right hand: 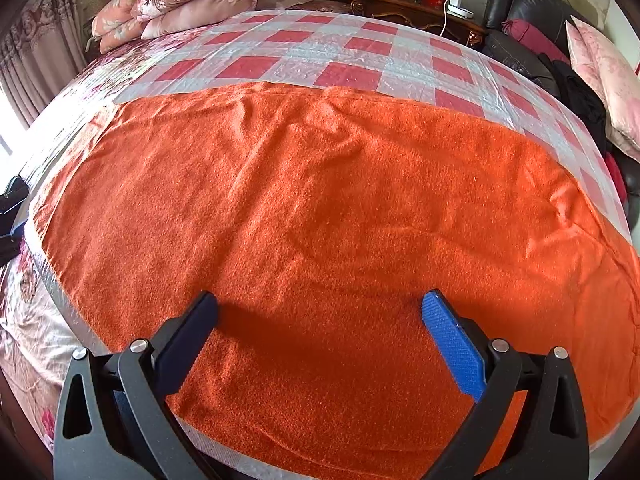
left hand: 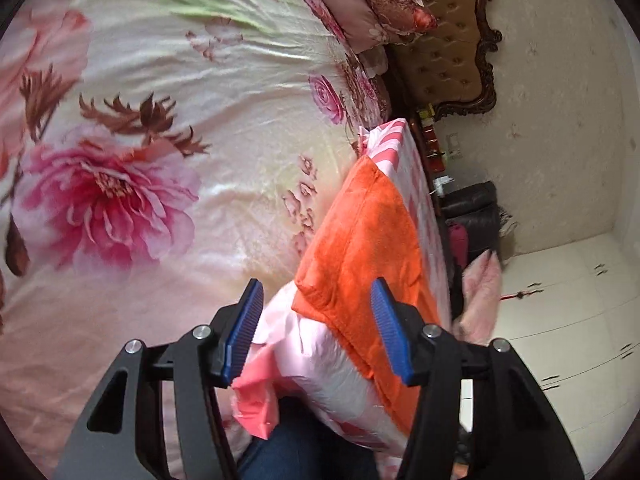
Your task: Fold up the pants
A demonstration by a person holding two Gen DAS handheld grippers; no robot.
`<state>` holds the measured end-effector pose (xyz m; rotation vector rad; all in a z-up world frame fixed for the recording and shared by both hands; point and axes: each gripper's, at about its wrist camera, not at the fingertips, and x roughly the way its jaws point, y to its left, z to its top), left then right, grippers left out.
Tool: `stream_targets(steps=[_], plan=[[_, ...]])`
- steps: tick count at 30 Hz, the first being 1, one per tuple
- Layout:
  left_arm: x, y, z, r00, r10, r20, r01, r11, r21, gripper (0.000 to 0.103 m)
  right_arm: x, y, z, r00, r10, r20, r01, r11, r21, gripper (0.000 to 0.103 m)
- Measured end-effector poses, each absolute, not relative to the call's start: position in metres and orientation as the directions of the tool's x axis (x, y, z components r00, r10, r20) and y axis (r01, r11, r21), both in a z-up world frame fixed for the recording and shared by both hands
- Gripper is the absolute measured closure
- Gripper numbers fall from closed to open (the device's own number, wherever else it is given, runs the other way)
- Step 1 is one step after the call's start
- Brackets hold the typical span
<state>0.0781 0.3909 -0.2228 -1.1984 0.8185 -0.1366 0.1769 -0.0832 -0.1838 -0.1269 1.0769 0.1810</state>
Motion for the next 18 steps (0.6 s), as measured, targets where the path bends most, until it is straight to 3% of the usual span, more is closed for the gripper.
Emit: stream_targets(steps=[1, 4, 13, 15, 18], plan=[[0.078, 0.390, -0.227, 0.720, -0.520, -0.459, -0.308, 0.353, -0.883, 0.048, 0.177, -0.083, -0.184, 0.462, 0.085, -0.883, -0.208, 0.978, -0.014, 0.005], [0.084, 0.387, -0.229, 0.729, -0.532, -0.431, -0.290, 0.331, -0.898, 0.084, 0.176, -0.083, -0.183, 0.460, 0.081, -0.884, -0.205, 0.979, -0.017, 0.005], [0.094, 0.373, -0.179, 0.724, -0.378, -0.577, -0.304, 0.576, -0.759, 0.093, 0.177, -0.084, -0.184, 0.455, 0.081, -0.887, -0.203, 0.979, -0.015, 0.005], [0.095, 0.362, -0.162, 0.714, -0.308, -0.628, -0.313, 0.663, -0.680, 0.094, 0.177, -0.084, -0.184, 0.451, 0.082, -0.889, -0.204, 0.979, -0.013, 0.005], [0.102, 0.331, -0.131, 0.680, -0.143, -0.719, -0.322, 0.823, -0.468, 0.094, 0.177, -0.086, -0.183, 0.433, 0.086, -0.897, -0.194, 0.981, 0.000, 0.005]])
